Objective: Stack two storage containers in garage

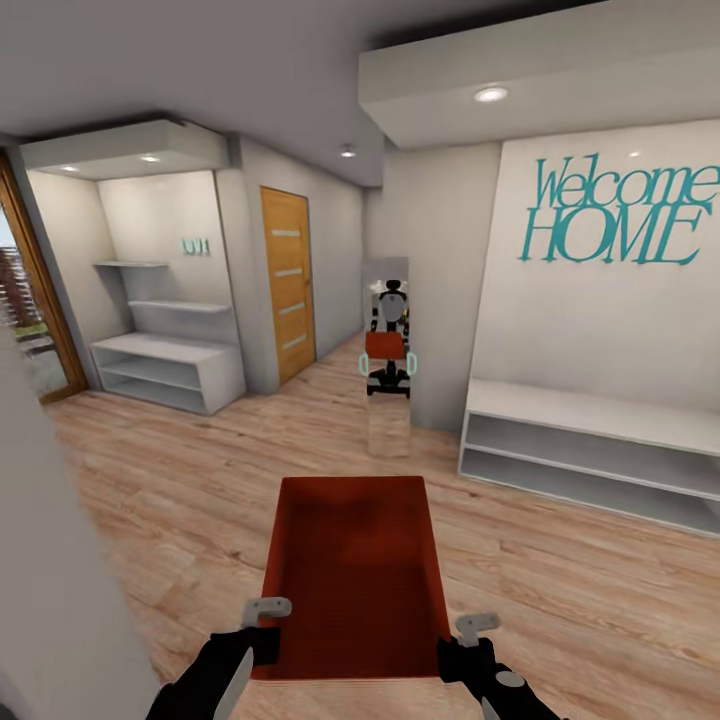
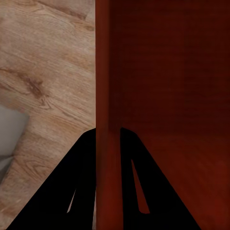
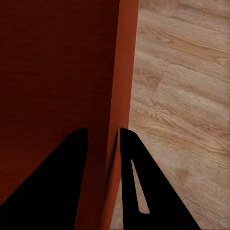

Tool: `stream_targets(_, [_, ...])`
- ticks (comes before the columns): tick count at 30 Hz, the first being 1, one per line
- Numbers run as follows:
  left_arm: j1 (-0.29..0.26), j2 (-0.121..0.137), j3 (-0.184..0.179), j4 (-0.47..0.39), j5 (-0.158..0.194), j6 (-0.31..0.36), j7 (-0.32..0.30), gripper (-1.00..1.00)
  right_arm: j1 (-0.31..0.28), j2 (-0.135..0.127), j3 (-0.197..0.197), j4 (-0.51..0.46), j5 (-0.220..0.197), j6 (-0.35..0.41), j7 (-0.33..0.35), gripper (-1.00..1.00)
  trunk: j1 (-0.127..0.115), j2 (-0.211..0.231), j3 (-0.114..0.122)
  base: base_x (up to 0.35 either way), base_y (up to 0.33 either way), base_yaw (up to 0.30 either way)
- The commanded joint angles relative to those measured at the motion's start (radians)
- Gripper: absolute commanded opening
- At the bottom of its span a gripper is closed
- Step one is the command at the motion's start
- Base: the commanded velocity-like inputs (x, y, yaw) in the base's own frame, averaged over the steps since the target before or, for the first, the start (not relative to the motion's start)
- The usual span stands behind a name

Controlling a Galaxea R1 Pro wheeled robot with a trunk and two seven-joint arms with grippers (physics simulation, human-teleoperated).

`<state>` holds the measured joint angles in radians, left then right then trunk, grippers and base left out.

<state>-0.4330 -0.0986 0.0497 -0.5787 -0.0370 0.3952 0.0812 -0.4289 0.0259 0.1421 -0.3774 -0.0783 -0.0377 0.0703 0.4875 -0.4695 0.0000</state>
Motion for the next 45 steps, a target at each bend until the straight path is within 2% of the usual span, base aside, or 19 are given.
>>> stream_targets(1, [-0.001, -0.003, 0.019, -0.003, -0.018, 0.007, 0.005, -1.0, 0.001, 0.0, 0.028, 0.002, 0.003, -0.004, 0.0, -1.0, 0.001, -0.001, 0.0, 0.325, 0.0, 0.0])
stream_targets(45, [-0.001, -0.003, 0.019, -0.003, -0.018, 0.007, 0.005, -1.0, 0.001, 0.0, 0.028, 0.002, 0.002, -0.004, 0.0, -1.0, 0.001, -0.001, 0.0, 0.326, 0.0, 0.0])
